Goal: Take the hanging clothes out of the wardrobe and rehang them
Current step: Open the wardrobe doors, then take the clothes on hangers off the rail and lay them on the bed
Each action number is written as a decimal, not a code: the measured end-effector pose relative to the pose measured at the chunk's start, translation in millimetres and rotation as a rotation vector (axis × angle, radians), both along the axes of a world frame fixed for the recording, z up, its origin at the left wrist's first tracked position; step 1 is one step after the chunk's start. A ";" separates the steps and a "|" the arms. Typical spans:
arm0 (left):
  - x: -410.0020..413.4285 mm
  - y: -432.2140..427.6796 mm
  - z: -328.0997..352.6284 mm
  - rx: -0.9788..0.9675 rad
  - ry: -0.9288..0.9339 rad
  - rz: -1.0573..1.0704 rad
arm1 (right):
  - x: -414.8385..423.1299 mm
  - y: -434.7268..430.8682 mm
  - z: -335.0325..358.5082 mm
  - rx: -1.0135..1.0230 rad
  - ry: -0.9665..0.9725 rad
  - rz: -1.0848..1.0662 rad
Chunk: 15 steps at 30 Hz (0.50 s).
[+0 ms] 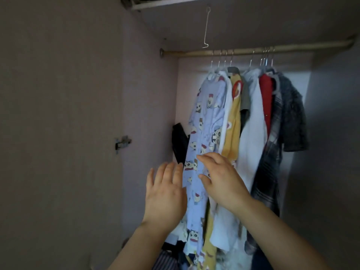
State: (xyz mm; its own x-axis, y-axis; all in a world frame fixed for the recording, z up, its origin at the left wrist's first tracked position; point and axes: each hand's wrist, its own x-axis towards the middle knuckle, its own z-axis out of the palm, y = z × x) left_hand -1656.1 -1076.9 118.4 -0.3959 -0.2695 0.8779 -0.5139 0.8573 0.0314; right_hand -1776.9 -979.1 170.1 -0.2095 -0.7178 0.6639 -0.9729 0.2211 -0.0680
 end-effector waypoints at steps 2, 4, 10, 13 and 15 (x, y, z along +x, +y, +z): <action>-18.8 -9.8 5.3 -0.006 0.005 -0.045 | -14.1 -5.6 2.6 -0.035 0.008 -0.013; -37.3 -25.6 12.9 -0.022 0.010 -0.075 | -27.0 -16.0 7.1 -0.053 0.025 -0.026; -90.2 -97.7 35.3 -0.068 0.092 -0.178 | -64.4 -73.7 27.3 -0.150 0.126 -0.083; -111.3 -136.9 49.9 -0.087 0.097 -0.187 | -80.2 -108.4 48.3 -0.199 0.215 -0.145; -123.8 -158.9 60.9 -0.084 0.103 -0.197 | -92.5 -127.2 64.7 -0.193 0.309 -0.201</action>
